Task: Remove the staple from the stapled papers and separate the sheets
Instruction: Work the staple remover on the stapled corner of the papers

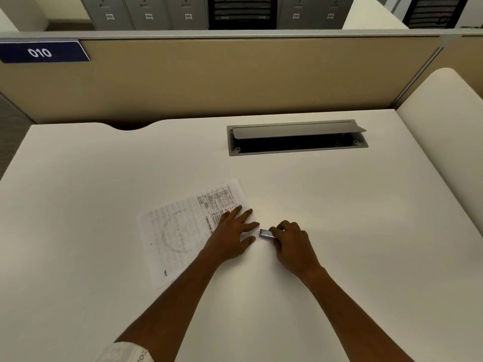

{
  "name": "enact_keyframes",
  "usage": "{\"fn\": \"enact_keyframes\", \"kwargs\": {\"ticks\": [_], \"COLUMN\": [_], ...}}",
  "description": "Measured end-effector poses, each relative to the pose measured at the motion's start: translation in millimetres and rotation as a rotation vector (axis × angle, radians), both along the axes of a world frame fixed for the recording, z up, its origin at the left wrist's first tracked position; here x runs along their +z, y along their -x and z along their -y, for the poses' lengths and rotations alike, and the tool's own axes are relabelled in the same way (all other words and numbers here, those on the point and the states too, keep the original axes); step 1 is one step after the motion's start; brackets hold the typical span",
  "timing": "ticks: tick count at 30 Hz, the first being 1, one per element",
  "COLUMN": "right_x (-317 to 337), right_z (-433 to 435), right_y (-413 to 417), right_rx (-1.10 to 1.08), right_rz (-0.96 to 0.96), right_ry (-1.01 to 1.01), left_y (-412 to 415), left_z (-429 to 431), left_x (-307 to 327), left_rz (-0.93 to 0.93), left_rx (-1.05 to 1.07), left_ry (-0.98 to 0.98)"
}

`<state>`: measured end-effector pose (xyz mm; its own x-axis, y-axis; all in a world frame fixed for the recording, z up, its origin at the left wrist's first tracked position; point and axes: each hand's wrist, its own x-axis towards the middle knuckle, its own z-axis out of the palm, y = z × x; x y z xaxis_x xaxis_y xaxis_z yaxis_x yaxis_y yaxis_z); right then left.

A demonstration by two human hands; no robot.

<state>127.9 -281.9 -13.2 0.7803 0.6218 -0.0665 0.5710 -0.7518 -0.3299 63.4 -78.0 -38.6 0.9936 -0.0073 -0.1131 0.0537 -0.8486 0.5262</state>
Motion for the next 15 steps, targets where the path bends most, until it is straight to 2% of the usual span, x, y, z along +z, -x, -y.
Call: {"fn": "enact_keyframes", "kwargs": {"ticks": [15], "right_x": [2], "right_z": [-13], "right_y": [-5], "right_rx": [0.107], "right_rz": [-0.018], "right_ry": [-0.032], "left_y": [4], "left_z": [-5], "left_x": [-16], "left_rz": [0.009], "left_rx": [0.004], "left_ry": [0.068]}}
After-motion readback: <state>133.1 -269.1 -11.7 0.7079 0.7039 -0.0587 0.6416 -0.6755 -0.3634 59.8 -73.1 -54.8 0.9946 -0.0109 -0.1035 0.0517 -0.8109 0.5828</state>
